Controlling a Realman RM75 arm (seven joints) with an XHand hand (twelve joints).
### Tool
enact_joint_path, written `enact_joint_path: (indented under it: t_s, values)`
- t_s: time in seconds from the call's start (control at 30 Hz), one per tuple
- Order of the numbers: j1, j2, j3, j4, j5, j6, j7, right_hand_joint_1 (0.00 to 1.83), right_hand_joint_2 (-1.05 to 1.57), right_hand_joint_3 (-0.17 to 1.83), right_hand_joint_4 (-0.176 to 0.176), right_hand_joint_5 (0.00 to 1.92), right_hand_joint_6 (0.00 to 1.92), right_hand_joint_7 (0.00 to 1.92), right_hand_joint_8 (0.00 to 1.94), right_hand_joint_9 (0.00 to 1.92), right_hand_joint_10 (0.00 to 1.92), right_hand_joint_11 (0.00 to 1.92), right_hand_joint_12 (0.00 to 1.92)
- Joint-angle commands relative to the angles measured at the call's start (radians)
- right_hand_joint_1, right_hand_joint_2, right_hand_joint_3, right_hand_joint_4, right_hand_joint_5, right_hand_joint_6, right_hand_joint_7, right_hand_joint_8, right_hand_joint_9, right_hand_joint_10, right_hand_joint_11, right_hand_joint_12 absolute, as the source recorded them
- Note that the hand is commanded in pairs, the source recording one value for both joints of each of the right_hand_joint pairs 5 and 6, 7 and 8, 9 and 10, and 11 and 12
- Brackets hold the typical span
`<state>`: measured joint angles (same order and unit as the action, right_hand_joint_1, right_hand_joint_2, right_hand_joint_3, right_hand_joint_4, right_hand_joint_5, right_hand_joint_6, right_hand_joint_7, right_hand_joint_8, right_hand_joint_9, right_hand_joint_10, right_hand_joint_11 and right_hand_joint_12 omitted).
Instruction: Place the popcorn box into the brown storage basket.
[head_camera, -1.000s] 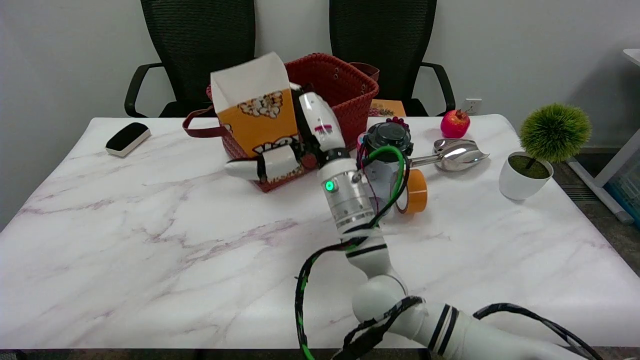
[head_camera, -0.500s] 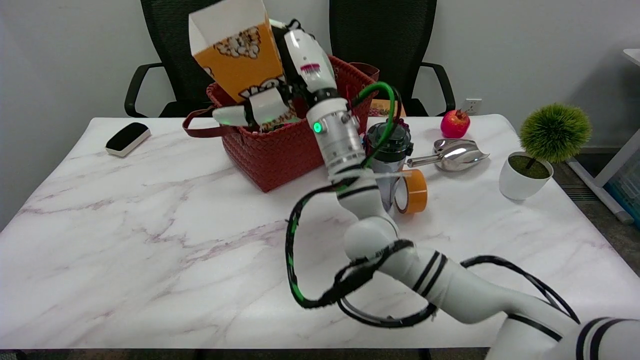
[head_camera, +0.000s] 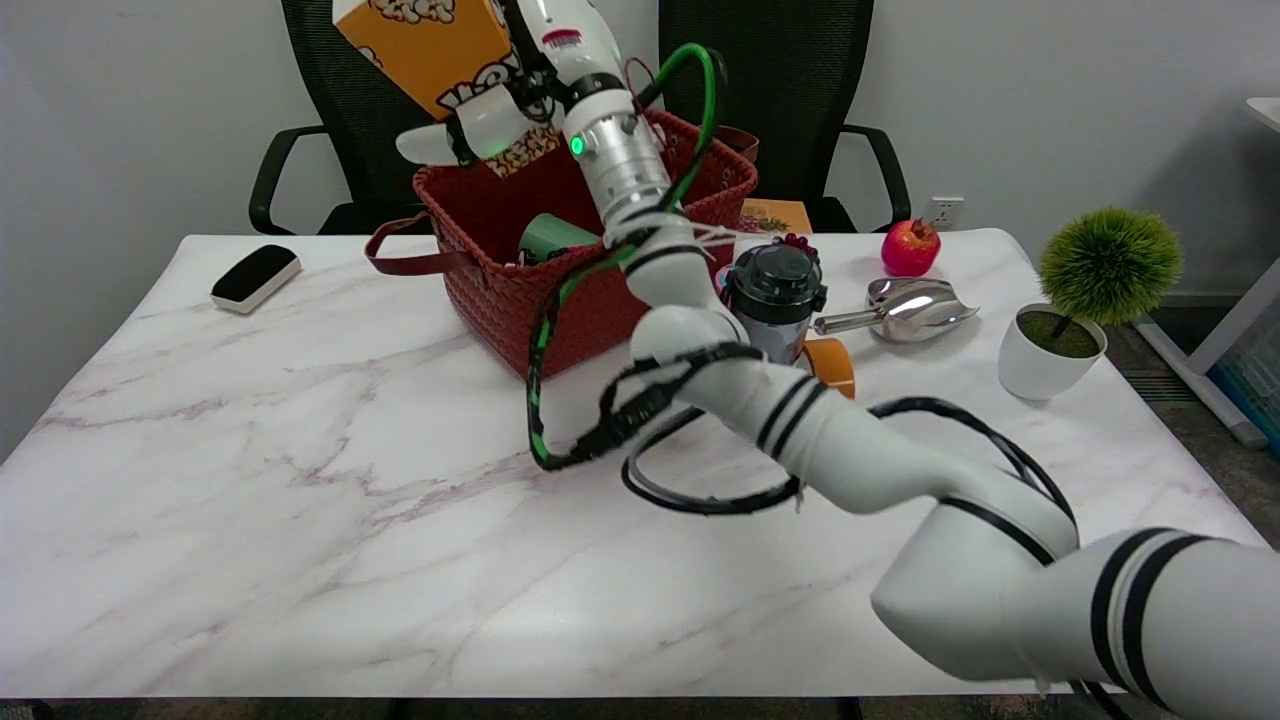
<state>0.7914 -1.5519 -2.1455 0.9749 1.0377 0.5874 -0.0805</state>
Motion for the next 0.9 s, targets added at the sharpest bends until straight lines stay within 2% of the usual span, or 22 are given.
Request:
enact_joint_path:
  t_s: [0.03,0.3,0.5,0.67,0.7,0.73,0.8,0.83,0.9]
  values:
    - [0.468,-0.186,0.08,-0.715,0.013,-0.073,-0.015,1.1,-0.06,0.66,0.0,0.67,0.67,1.57,1.57,0.97,0.97,1.57,1.57]
    - [0.405,-0.121,0.187,-0.649,0.018,-0.087,-0.015,1.1,-0.05,0.65,0.0,0.67,0.67,1.59,1.59,1.01,1.01,1.59,1.59]
    - [0.36,-0.071,0.184,-0.599,0.116,-0.09,-0.017,1.11,-0.02,0.6,0.0,0.66,0.66,1.62,1.62,1.08,1.08,1.62,1.62]
    - [0.354,-0.068,0.179,-0.596,0.121,-0.116,-0.027,1.12,-0.03,0.56,0.0,0.63,0.63,1.58,1.58,1.11,1.11,1.58,1.58]
    - [0.354,-0.068,0.178,-0.592,0.118,-0.125,-0.028,1.14,-0.13,0.58,0.0,0.55,0.55,1.46,1.46,1.06,1.06,1.47,1.47]
    - [0.354,-0.067,0.178,-0.588,0.117,-0.134,-0.028,1.15,-0.17,0.61,0.0,0.46,0.46,1.41,1.41,0.9,0.9,1.38,1.38]
    - [0.353,-0.066,0.178,-0.583,0.115,-0.15,-0.028,1.17,-0.27,0.65,0.0,0.16,0.16,1.08,1.08,0.5,0.5,0.83,0.83]
    - [0.353,-0.066,0.178,-0.582,0.115,-0.155,-0.028,1.17,-0.29,0.65,0.0,0.06,0.06,0.86,0.86,0.37,0.37,0.57,0.57]
    - [0.353,-0.066,0.178,-0.579,0.119,-0.166,-0.041,1.15,-0.31,0.6,0.0,0.0,0.0,0.45,0.45,0.21,0.21,0.25,0.25]
